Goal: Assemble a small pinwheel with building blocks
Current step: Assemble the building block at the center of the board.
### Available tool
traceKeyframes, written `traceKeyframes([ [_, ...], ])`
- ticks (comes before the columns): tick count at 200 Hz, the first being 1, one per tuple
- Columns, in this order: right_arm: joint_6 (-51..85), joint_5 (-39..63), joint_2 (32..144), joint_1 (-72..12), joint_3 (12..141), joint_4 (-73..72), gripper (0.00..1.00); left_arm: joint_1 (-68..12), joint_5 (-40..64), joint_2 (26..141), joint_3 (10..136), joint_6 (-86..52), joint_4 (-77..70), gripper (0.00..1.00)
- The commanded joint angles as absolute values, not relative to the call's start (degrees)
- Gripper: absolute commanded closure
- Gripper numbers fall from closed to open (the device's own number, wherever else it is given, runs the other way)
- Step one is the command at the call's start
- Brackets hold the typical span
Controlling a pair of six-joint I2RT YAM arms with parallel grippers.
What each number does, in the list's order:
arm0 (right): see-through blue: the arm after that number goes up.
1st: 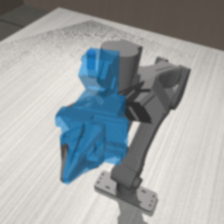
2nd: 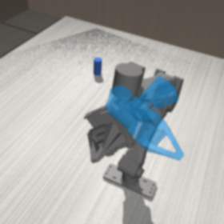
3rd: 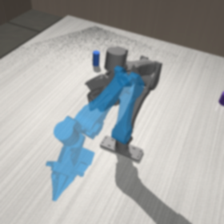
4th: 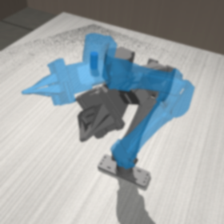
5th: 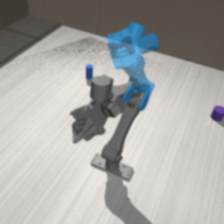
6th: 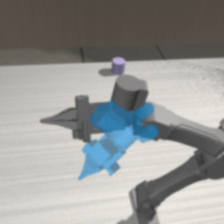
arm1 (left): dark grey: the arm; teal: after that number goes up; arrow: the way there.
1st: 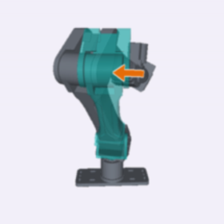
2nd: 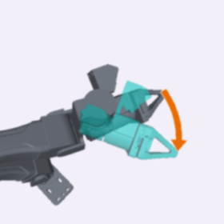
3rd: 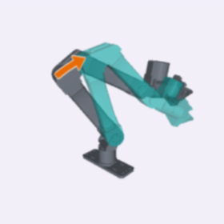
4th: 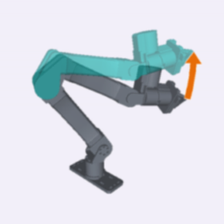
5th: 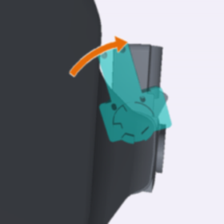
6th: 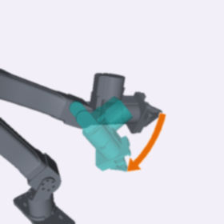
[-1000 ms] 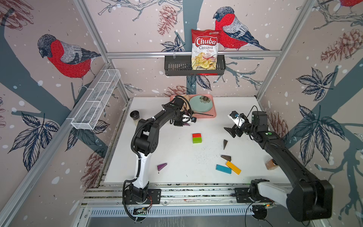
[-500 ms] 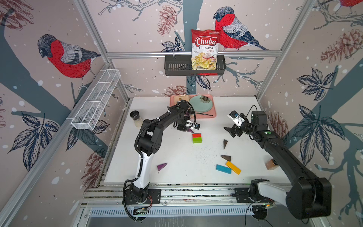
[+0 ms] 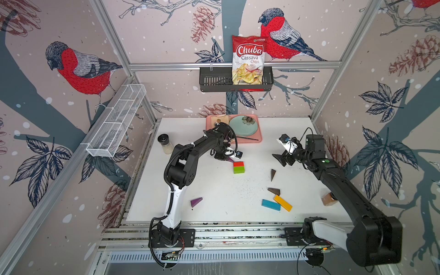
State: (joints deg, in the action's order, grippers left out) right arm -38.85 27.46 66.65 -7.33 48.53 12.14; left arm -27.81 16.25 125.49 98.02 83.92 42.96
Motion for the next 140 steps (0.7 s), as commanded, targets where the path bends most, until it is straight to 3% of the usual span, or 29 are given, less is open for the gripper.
traceKeyframes([
  [1, -39.02, 28.48, 66.79, -7.12, 48.89, 11.89, 0.04, -27.80, 15.73, 125.42, 97.31, 84.46, 44.24, 0.77],
  [70, -39.20, 28.48, 66.88, -6.90, 48.87, 12.31, 0.04, -27.72, 16.34, 125.40, 97.21, 83.80, 43.86, 0.64],
  [140, -39.24, 28.57, 66.71, -6.81, 48.83, 12.58, 0.04, -27.58, 14.56, 125.26, 96.81, 81.49, 41.54, 0.58],
])
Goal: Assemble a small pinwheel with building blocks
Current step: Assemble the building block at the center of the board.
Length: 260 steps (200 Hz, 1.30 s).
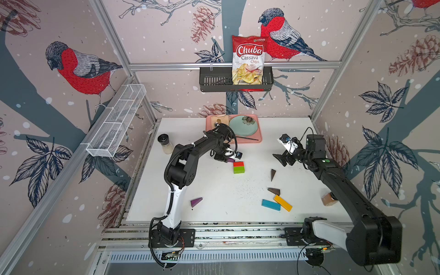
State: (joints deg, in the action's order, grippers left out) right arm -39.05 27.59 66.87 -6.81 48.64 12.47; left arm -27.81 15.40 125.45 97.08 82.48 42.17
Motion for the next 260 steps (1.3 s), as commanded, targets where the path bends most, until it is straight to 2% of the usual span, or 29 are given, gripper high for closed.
traceKeyframes([
  [1, -39.27, 28.57, 66.75, -6.79, 48.85, 12.53, 0.04, -27.59, 14.49, 125.21, 96.79, 81.48, 41.51, 0.58],
  [166, -39.28, 28.70, 67.21, -6.68, 49.13, 12.66, 0.04, -26.87, 12.97, 124.78, 96.71, 78.60, 39.39, 0.56],
  [260, -39.02, 29.72, 67.14, -6.25, 48.44, 10.99, 0.04, -25.14, 17.34, 120.04, 97.74, 68.65, 43.75, 0.56],
])
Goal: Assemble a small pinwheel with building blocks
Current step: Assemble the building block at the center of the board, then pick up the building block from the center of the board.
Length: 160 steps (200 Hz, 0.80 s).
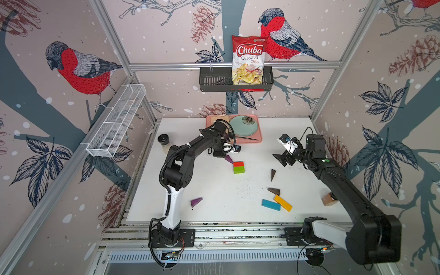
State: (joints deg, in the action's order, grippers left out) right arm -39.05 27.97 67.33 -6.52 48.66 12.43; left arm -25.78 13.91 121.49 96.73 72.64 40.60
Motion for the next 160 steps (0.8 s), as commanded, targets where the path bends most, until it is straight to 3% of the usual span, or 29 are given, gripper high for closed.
traceKeyframes([
  [1, -39.02, 29.76, 67.10, -6.29, 48.48, 10.99, 0.04, -25.14, 17.28, 119.92, 97.69, 68.51, 43.89, 0.56],
  [40, -40.91, 31.55, 65.36, -6.69, 46.52, 11.65, 0.04, -25.13, 12.62, 110.71, 91.13, 51.09, 46.64, 0.57],
  [80, -38.75, 32.74, 62.37, -12.05, 44.06, 11.68, 0.04, -25.31, 7.74, 92.61, 76.17, 39.82, 52.82, 0.57],
  [135, -36.32, 31.93, 59.79, -23.24, 39.63, 10.09, 0.04, -30.84, 2.17, 75.95, 57.66, 37.87, 64.29, 0.57],
  [160, -34.63, 29.31, 56.79, -27.24, 37.57, 8.99, 0.03, -31.24, 3.88, 68.78, 51.73, 37.27, 65.87, 0.47],
])
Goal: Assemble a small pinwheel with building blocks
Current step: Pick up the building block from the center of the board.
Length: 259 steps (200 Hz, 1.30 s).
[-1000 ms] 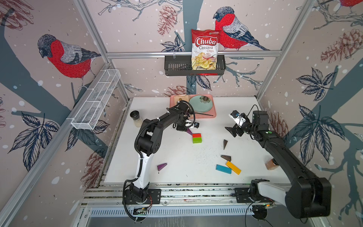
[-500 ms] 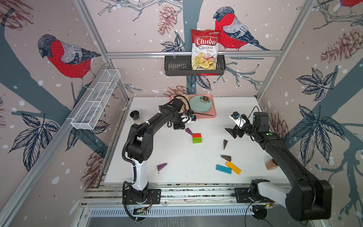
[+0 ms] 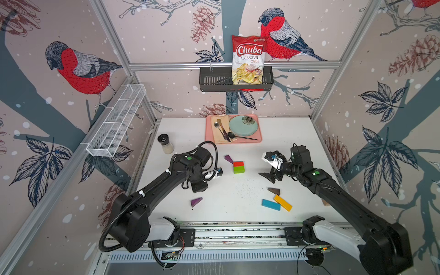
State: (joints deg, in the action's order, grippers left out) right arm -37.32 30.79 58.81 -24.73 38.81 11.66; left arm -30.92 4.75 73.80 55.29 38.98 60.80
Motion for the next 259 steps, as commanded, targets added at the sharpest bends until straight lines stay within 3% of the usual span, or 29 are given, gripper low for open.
traceKeyframes([
  [1, -34.58, 29.20, 56.70, -27.37, 37.51, 9.02, 0.03, -31.27, 3.96, 68.53, 51.49, 37.35, 65.90, 0.47],
  [71, -31.43, 22.07, 52.08, -30.31, 35.11, 8.50, 0.03, -31.23, -0.05, 61.96, 43.63, 30.83, 60.98, 0.46],
  [159, -29.95, 17.69, 52.27, -30.30, 34.53, 7.01, 0.03, -32.70, 0.07, 67.45, 44.50, 26.83, 63.22, 0.48],
  [259, -30.37, 16.61, 52.73, -30.08, 34.58, 7.42, 0.03, -33.29, -2.46, 73.58, 44.65, 22.72, 60.70, 0.40],
])
